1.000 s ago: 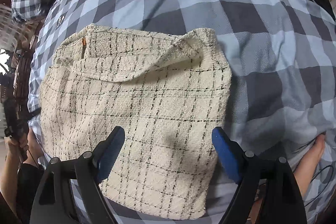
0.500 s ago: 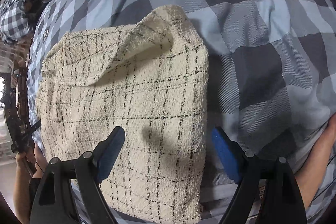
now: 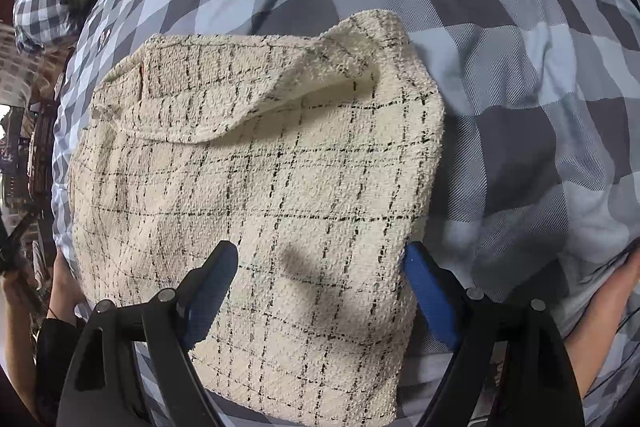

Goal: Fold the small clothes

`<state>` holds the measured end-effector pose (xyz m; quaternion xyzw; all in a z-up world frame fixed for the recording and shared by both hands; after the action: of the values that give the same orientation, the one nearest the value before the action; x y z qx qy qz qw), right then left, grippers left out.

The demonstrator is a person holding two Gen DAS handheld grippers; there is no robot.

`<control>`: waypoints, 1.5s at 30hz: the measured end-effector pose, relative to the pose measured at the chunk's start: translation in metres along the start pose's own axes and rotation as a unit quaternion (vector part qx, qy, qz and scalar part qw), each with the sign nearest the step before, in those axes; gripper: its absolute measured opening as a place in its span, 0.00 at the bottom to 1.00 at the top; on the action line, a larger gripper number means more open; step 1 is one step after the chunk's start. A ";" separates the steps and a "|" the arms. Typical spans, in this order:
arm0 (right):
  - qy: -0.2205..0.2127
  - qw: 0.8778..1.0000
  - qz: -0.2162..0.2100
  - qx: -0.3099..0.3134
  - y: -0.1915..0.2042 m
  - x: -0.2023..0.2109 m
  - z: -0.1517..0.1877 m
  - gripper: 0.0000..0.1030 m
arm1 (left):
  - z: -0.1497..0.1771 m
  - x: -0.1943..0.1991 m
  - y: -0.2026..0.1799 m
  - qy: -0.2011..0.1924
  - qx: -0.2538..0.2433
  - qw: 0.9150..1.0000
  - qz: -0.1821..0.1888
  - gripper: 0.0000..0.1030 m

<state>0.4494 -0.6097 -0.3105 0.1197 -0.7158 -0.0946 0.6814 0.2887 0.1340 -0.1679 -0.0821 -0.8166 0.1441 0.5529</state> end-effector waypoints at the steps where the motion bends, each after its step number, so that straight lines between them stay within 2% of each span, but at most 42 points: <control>1: 0.001 1.000 -0.002 -0.002 -0.001 0.000 0.000 0.80 | 0.000 0.000 0.008 0.034 0.063 0.995 0.074 0.02; 2: 0.001 1.000 -0.002 -0.005 -0.001 0.000 0.000 0.80 | 0.002 -0.001 0.015 0.064 0.123 0.978 0.157 0.02; 3: 0.001 1.000 -0.003 -0.008 0.000 -0.001 -0.001 0.80 | 0.001 -0.002 0.020 0.075 0.182 0.949 0.245 0.03; 4: 0.002 1.000 -0.004 -0.010 0.001 -0.002 -0.001 0.80 | -0.001 0.000 0.022 0.063 0.192 0.942 0.269 0.03; 5: 0.002 1.000 -0.006 -0.012 0.001 -0.002 -0.001 0.80 | -0.002 0.000 0.020 0.048 0.148 0.961 0.230 0.03; 6: 0.003 1.000 -0.007 -0.014 0.000 -0.002 -0.001 0.80 | 0.001 -0.003 0.014 0.036 0.053 0.990 0.123 0.03; 7: 0.003 1.000 -0.008 -0.015 -0.001 -0.002 -0.002 0.80 | 0.005 -0.009 0.014 0.037 -0.009 0.999 0.038 0.03; 8: 0.004 1.000 -0.008 -0.016 -0.001 -0.003 -0.002 0.80 | 0.007 -0.012 0.020 0.053 0.024 0.996 0.068 0.04; 9: 0.005 1.000 -0.009 -0.016 -0.002 -0.003 -0.002 0.80 | 0.009 -0.012 0.024 0.072 0.086 0.982 0.152 0.04; 10: 0.006 1.000 -0.010 -0.016 -0.003 -0.003 -0.001 0.80 | 0.009 -0.013 0.028 0.101 0.152 0.953 0.241 0.04; 11: 0.009 1.000 -0.010 -0.016 -0.003 -0.005 -0.001 0.80 | 0.009 -0.012 0.028 0.134 0.197 0.920 0.310 0.04; 12: 0.010 1.000 -0.010 -0.017 -0.004 -0.004 0.000 0.80 | 0.008 -0.006 0.024 0.148 0.194 0.906 0.345 0.08; 13: 0.012 1.000 -0.012 -0.017 -0.004 -0.005 0.000 0.80 | 0.005 0.002 0.019 0.133 0.150 0.924 0.325 0.11; 14: 0.013 1.000 -0.014 -0.018 -0.005 -0.005 0.001 0.80 | 0.005 0.009 0.015 0.092 0.060 0.969 0.219 0.28; 15: 0.015 1.000 -0.016 -0.020 -0.007 -0.006 0.002 0.80 | 0.007 0.006 0.017 0.084 0.029 0.985 0.147 0.87; 16: 0.017 0.999 -0.016 -0.022 -0.009 -0.007 0.002 0.80 | 0.009 0.001 0.025 0.095 0.048 0.987 0.124 0.96; 17: 0.016 0.999 -0.012 -0.027 -0.012 -0.007 0.002 0.80 | 0.008 -0.005 0.031 0.109 0.098 0.975 0.167 1.00; 18: 0.011 0.999 -0.008 -0.037 -0.017 -0.005 0.002 0.80 | 0.006 -0.008 0.034 0.112 0.118 0.969 0.186 1.00; 19: 0.003 0.999 -0.009 -0.047 -0.021 -0.002 0.001 0.80 | 0.003 -0.010 0.035 0.098 0.098 0.981 0.139 1.00; 20: -0.006 0.998 -0.013 -0.061 -0.026 0.001 0.001 0.80 | 0.001 -0.009 0.034 0.068 0.056 0.994 0.065 1.00; 21: -0.015 0.997 -0.017 -0.077 -0.033 0.005 0.000 0.80 | 0.001 -0.009 0.030 0.043 0.019 0.999 0.008 1.00; 22: -0.021 0.996 -0.018 -0.086 -0.038 0.008 0.000 0.80 | 0.001 -0.011 0.026 0.032 -0.012 0.999 -0.036 1.00; 23: -0.026 0.995 -0.017 -0.092 -0.043 0.011 -0.001 0.80 | 0.001 -0.015 0.022 0.031 -0.023 0.998 -0.046 1.00; 25: -0.033 0.995 -0.008 -0.098 -0.052 0.014 -0.004 0.80 | 0.002 -0.028 0.016 0.050 -0.005 0.999 -0.004 1.00; 27: -0.039 0.994 -0.004 -0.106 -0.059 0.016 -0.008 0.80 | 0.002 -0.041 0.017 0.058 -0.002 0.998 -0.018 1.00; 31: -0.056 0.994 0.021 -0.095 -0.061 0.021 -0.021 0.80 | 0.013 -0.067 0.019 0.078 -0.042 0.995 -0.048 1.00; 35: -0.065 0.996 0.060 -0.016 -0.032 0.025 -0.042 0.80 | 0.032 -0.071 0.012 0.099 -0.058 0.993 -0.018 1.00; 37: -0.046 0.993 0.097 0.045 -0.012 0.014 -0.050 0.80 | 0.040 -0.076 0.009 0.107 -0.067 0.992 -0.025 1.00; 39: -0.015 0.981 0.159 0.111 0.004 -0.005 -0.063 0.80 | 0.044 -0.085 0.005 0.113 -0.074 0.990 -0.040 1.00; 41: 0.000 0.969 0.198 0.147 0.011 -0.020 -0.075 0.80 | 0.048 -0.091 0.004 0.112 -0.081 0.989 -0.053 1.00; 43: -0.020 0.964 0.226 0.135 0.005 -0.021 -0.092 0.80 | 0.050 -0.095 0.007 0.111 -0.084 0.988 -0.062 1.00; 45: -0.068 0.968 0.232 0.071 -0.016 -0.005 -0.109 0.80 | 0.051 -0.097 0.012 0.110 -0.079 0.988 -0.068 1.00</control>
<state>0.5585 -0.6202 -0.3139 -0.0081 -0.7736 0.1093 0.6241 0.2773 0.1089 -0.2750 -0.0856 -0.7635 0.0313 0.6393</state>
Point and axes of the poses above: each gripper's, at about its wrist camera, not at the fingertips, and x roughly against the way its jaws point, y to its left, z to its underside, the point moved 5 cm from there along -x, roughly the way its jaws point, and after that the axes turned 10 degrees about x, right-handed, at the moved point
